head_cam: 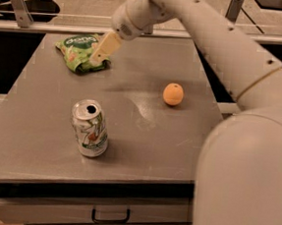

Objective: Move green rice chip bag near orange

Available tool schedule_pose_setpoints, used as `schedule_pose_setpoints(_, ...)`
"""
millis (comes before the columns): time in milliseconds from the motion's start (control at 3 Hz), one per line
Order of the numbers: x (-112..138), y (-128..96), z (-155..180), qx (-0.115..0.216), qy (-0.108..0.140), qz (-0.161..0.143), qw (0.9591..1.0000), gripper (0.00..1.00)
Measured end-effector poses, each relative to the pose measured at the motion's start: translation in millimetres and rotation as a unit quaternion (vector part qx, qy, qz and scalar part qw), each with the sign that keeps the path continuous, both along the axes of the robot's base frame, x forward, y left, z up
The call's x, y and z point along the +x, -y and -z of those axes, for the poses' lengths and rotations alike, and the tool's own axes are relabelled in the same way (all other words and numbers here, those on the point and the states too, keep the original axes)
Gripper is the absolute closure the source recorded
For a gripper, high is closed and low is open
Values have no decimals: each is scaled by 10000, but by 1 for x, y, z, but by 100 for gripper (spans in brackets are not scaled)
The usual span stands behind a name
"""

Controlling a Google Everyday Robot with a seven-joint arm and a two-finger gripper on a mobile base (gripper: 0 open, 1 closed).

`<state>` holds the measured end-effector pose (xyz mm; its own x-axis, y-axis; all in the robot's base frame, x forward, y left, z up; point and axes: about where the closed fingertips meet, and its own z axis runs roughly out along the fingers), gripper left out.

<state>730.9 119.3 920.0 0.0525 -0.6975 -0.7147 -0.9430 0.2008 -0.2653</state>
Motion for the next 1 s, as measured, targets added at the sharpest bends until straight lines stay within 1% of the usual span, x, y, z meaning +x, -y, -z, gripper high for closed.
schedule_pose_setpoints(333, 19, -30, 33, -6, -315, 122, 9994, 0)
schedule_pose_setpoints(667, 30, -48, 54, 37, -674, 235, 9974, 18)
schedule_pose_setpoints(1000, 38, -55, 63, 91, -867, 351, 9956, 42)
